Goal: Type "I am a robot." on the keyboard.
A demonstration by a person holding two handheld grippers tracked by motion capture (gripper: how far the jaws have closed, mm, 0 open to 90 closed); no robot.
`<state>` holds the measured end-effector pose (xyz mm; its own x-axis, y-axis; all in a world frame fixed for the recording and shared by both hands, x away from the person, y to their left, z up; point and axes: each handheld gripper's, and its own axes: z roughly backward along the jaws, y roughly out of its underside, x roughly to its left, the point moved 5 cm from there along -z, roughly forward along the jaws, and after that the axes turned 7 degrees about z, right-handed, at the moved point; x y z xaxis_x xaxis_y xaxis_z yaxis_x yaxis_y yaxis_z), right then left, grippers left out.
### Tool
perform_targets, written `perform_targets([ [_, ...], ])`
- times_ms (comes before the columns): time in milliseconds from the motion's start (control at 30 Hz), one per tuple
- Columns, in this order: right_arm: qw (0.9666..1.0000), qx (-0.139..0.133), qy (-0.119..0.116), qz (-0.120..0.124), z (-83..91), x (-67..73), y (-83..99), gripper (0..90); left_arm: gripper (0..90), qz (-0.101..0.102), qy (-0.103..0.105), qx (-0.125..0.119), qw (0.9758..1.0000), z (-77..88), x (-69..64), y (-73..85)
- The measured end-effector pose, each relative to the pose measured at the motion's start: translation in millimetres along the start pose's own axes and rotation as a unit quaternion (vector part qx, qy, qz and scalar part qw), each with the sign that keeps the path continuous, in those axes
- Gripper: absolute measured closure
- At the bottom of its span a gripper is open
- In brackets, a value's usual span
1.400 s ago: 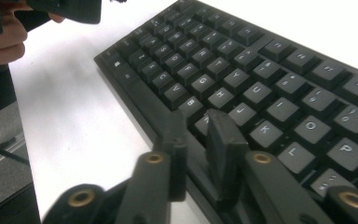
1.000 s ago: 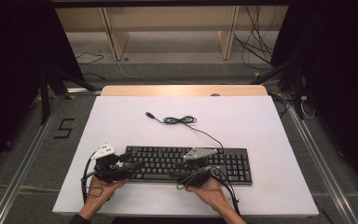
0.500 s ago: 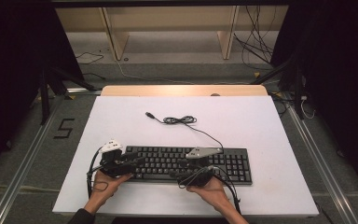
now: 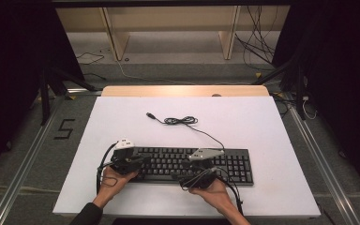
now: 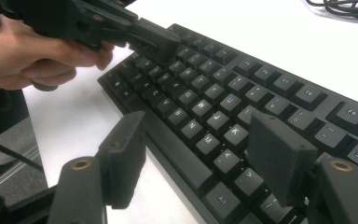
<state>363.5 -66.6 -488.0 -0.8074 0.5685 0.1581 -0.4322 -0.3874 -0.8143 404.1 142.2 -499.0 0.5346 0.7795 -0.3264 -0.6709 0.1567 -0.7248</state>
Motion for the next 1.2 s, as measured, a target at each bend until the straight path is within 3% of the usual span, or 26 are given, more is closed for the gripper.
perform_targets([
  [900,1.0,-0.009,0.001,0.003,3.7,1.7,0.7,36.2,89.0,-0.003,-0.014,0.034,0.9993,-19.5,2.1,1.1],
  [1200,1.0,-0.008,0.002,0.003,3.2,1.7,1.0,36.2,89.0,-0.004,-0.014,0.03,0.9994,-19.4,1.0,1.5],
])
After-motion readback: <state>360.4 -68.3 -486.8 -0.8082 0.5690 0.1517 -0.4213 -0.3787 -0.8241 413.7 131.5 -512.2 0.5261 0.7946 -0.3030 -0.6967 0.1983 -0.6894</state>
